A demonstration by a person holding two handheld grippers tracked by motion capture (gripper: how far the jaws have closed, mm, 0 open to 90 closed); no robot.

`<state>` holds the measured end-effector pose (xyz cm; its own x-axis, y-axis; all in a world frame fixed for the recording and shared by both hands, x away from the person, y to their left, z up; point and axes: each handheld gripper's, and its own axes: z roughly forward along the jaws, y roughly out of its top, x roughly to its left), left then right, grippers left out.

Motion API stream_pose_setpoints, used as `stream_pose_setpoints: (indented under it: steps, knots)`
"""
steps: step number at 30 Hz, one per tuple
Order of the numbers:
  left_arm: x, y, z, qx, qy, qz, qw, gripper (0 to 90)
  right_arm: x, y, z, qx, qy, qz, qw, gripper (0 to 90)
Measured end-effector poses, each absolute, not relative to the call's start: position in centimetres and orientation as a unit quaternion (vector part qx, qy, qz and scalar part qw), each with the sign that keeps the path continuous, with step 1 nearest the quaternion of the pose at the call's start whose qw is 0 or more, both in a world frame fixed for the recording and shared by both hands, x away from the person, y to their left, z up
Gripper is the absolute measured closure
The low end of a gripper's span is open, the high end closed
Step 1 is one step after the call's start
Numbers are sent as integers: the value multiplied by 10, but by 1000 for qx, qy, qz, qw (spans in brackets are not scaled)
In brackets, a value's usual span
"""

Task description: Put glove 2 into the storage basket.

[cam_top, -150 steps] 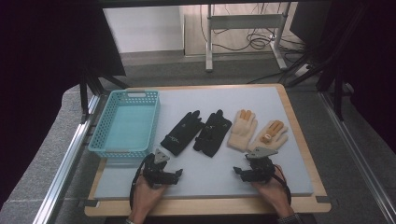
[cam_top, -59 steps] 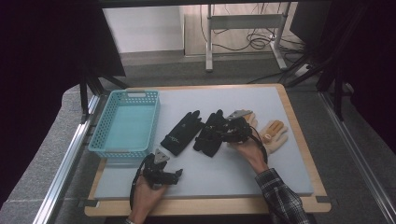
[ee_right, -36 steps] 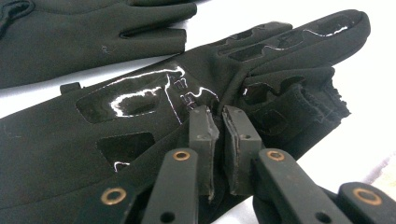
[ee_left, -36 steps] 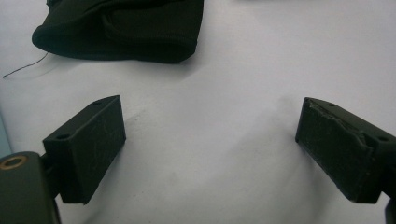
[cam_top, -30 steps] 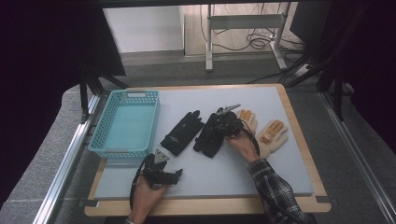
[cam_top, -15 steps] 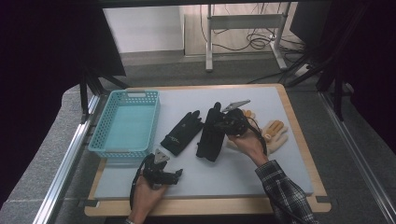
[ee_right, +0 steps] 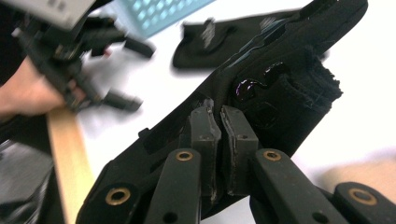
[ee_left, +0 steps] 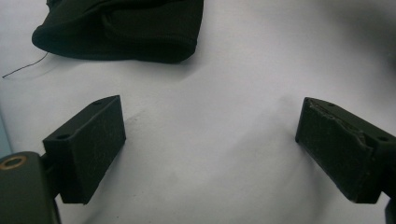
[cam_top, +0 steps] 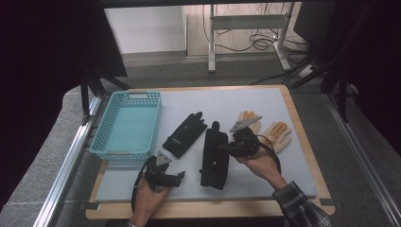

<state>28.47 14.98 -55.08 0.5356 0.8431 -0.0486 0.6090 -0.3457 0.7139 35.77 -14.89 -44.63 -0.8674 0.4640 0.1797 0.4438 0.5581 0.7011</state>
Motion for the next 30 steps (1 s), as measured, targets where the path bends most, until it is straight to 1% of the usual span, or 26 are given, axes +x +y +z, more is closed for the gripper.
stream_pose_setpoints:
  steps: [2,3,6,8,10,11,12,14,15,16,18,19,22,24,25,26,27,30]
  knots:
    - [285,150,-551,803,452,166,350,86,352,-149,-456,250,888,386,1,830]
    - [285,150,-551,803,452,166,350,86,350,-147,-468,239,898,370,2,826]
    - [285,150,-550,805,451,166,348,86,352,-145,-477,232,906,354,12,805]
    - [285,150,-550,804,452,166,349,86,357,-145,-482,228,906,355,19,738]
    - [285,150,-550,804,451,166,349,86,362,-144,-482,229,902,366,25,644]
    - [285,150,-550,804,452,166,349,86,364,-143,-480,227,901,368,40,589]
    - [285,150,-550,804,452,166,349,86,364,-143,-480,227,901,368,40,589]
    - [285,150,-550,805,451,166,348,86,366,-141,-480,230,901,365,53,548]
    - [285,150,-550,804,452,166,348,86,370,-139,-481,239,896,369,60,512]
    - [284,150,-550,804,452,166,349,86,370,-139,-481,239,896,369,60,512]
    - [285,150,-550,804,452,166,349,86,376,-136,-481,251,890,375,66,481]
    - [285,150,-550,804,452,166,349,86,382,-131,-481,259,885,380,71,446]
    - [285,150,-550,804,452,166,349,86,389,-125,-482,267,881,382,79,429]
    - [285,150,-550,804,452,165,349,86,396,-118,-484,276,877,386,77,413]
    - [285,150,-550,805,451,166,348,86,403,-109,-486,282,875,387,72,389]
    - [285,150,-550,805,451,166,348,86,403,-109,-486,282,875,387,72,389]
    - [285,150,-550,805,452,166,348,86,408,-99,-487,289,873,386,75,376]
    - [285,150,-550,805,452,166,348,86,412,-88,-489,286,875,384,78,378]
